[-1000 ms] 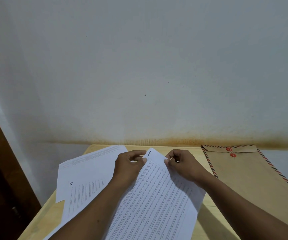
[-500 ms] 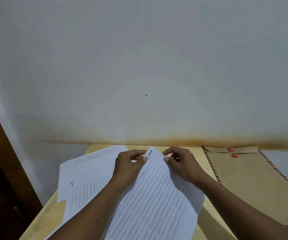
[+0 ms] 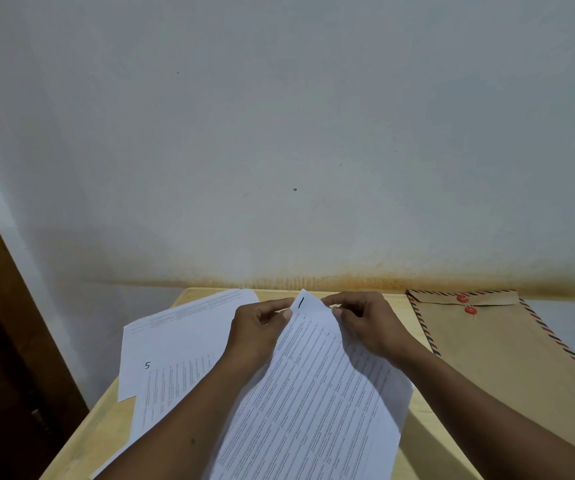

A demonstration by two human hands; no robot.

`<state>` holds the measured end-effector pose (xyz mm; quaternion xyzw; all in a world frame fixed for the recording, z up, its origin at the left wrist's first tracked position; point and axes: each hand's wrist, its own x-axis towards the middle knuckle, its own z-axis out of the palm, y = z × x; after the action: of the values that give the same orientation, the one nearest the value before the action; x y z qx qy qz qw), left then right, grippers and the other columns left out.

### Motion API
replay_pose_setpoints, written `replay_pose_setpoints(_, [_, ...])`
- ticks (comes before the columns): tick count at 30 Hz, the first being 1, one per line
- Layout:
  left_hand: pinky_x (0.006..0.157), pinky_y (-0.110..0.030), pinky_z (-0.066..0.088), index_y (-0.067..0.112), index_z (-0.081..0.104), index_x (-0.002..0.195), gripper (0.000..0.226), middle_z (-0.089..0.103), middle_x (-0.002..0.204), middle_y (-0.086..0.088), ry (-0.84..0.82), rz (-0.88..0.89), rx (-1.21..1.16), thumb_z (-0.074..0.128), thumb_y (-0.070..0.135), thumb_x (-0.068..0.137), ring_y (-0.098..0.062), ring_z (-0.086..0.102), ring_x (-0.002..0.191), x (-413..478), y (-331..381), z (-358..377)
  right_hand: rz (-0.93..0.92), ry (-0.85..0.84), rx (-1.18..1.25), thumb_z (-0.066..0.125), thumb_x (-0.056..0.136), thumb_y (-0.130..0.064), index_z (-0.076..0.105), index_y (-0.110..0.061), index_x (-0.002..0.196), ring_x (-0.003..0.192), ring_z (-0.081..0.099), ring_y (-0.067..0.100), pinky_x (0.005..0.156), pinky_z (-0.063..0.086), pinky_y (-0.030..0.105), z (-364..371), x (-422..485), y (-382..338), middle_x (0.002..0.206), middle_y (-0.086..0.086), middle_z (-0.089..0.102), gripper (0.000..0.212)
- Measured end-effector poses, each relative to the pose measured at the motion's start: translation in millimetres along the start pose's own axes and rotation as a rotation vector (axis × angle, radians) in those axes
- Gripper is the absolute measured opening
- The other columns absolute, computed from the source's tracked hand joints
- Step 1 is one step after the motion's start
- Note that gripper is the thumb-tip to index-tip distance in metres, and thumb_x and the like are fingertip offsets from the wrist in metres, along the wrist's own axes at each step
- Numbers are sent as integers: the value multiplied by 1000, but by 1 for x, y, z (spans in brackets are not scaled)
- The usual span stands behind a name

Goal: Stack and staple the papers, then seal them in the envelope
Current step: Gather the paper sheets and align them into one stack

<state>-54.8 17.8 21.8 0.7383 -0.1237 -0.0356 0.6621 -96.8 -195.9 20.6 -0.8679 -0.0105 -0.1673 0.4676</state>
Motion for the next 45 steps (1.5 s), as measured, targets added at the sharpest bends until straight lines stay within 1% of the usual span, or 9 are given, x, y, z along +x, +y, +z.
replay_pose_setpoints(5, [99, -33, 56, 29, 82, 106, 21, 79, 103, 9, 91, 15, 60, 75, 16, 91, -7, 71, 104, 3, -2, 1, -11, -41, -24, 53, 95, -4, 76, -37, 110, 94, 72, 23, 85, 59, 48, 0, 0, -3, 103, -9, 77, 43])
replay_pose_setpoints(11, [97, -29, 54, 28, 81, 105, 21, 79, 100, 7, 100, 0, 13, 77, 15, 90, -7, 70, 104, 2, 0, 3, 4, 31, -28, 56, 94, -5, 77, -37, 107, 84, 72, 17, 75, 60, 37, 2, 3, -4, 96, -4, 77, 41])
replay_pose_setpoints(15, [98, -30, 53, 28, 81, 105, 20, 79, 100, 6, 136, 6, 12, 79, 17, 89, -10, 71, 104, 4, 0, -2, 53, 43, -1, 65, 93, -18, 75, -34, 110, 67, 63, 8, 66, 53, 24, -1, 1, -4, 87, -3, 73, 25])
replay_pose_setpoints(22, [97, -28, 49, 26, 81, 107, 18, 75, 103, 16, 137, -3, -9, 76, 18, 91, -4, 66, 109, 5, 1, -6, 61, 41, -37, 62, 93, -13, 77, -30, 100, 60, 57, 1, 64, 47, 18, 0, -1, -1, 82, -1, 73, 23])
replay_pose_setpoints(28, [106, -36, 51, 25, 81, 106, 19, 78, 102, 10, 147, -23, 6, 78, 17, 89, -9, 69, 108, 8, 0, -10, 33, 33, -11, 62, 93, -11, 79, -32, 98, 66, 58, 9, 66, 46, 21, 0, -1, -1, 82, 1, 74, 27])
replay_pose_setpoints(33, [91, -29, 54, 27, 80, 96, 17, 79, 95, 7, 154, -98, -126, 79, 12, 87, -9, 73, 96, 7, 0, -10, 45, 41, -2, 60, 94, -13, 79, -32, 98, 73, 64, 18, 70, 48, 25, 3, 1, 0, 87, 1, 75, 27])
replay_pose_setpoints(37, [80, -23, 54, 25, 80, 94, 17, 80, 86, 10, 166, -111, -162, 80, 9, 86, -6, 75, 88, 6, -1, -10, 56, 31, 5, 63, 94, -15, 77, -34, 102, 68, 62, 9, 72, 49, 23, 6, 1, -2, 82, 2, 73, 25])
replay_pose_setpoints(41, [82, -23, 53, 26, 80, 96, 16, 79, 88, 10, 194, -95, -107, 80, 13, 87, -5, 73, 90, 5, 0, -12, 57, 44, 9, 64, 93, -16, 78, -33, 101, 70, 64, 17, 70, 49, 23, 8, 2, -6, 83, 3, 73, 23])
replay_pose_setpoints(45, [73, -13, 45, 27, 79, 98, 14, 74, 94, 14, 250, -28, -6, 76, 15, 90, 4, 66, 89, 4, 2, -15, 128, 60, -11, 65, 92, -21, 75, -31, 104, 76, 65, 13, 73, 49, 25, 4, 1, -2, 83, -2, 72, 19])
